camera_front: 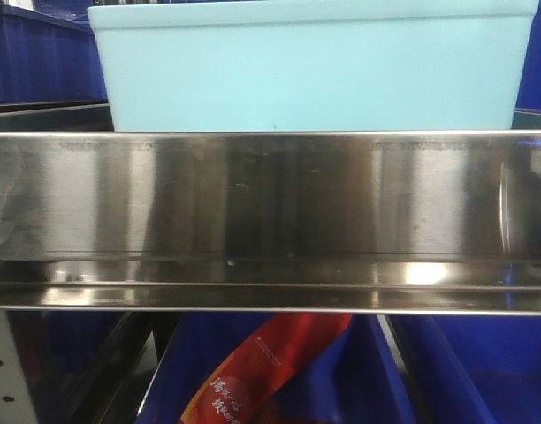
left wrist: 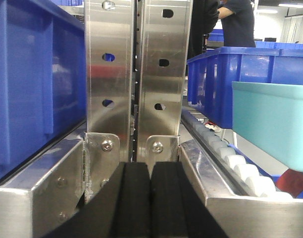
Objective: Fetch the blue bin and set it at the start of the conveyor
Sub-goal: 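Reach both grippers to the rims of the light-teal bin on the shelf, then grip opposite bin walls with both grippers and lift it off the shelf, then hold the teal bin with both grippers and pull it back from the shelf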
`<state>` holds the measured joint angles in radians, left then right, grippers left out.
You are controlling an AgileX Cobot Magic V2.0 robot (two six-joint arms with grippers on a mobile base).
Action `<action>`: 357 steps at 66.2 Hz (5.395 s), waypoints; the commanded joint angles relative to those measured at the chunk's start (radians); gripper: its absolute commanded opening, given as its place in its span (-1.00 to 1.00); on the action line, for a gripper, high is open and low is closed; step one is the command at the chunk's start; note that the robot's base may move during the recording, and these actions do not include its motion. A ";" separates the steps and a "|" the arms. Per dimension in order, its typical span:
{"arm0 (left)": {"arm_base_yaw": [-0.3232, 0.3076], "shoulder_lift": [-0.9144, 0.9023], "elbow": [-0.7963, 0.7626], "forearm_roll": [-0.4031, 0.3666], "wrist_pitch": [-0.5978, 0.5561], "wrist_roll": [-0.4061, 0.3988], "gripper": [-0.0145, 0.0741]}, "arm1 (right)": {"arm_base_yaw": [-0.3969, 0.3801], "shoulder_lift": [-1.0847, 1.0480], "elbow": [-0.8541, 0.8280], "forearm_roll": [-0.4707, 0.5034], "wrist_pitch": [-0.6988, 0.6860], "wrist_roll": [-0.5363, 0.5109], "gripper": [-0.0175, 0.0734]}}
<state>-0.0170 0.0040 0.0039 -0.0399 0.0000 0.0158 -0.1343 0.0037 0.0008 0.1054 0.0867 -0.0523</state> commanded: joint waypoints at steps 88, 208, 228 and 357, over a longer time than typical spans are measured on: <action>-0.007 0.196 -0.569 -0.008 0.376 0.007 0.19 | -0.002 0.137 -0.584 0.069 0.332 0.001 0.03; -0.398 1.789 -1.836 0.191 1.079 -0.279 0.47 | 0.282 1.619 -1.667 -0.074 0.973 0.168 0.64; -0.338 1.845 -1.836 0.096 1.063 -0.279 0.47 | 0.285 1.724 -1.667 -0.074 0.941 0.168 0.64; -0.458 1.497 -1.836 0.245 1.034 -0.290 -0.92 | 0.285 1.387 -1.667 -0.076 0.936 0.168 -0.95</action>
<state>-0.4683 1.5252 -1.8223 0.1826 1.0857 -0.2876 0.1541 1.3927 -1.6616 0.0488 1.0587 0.1301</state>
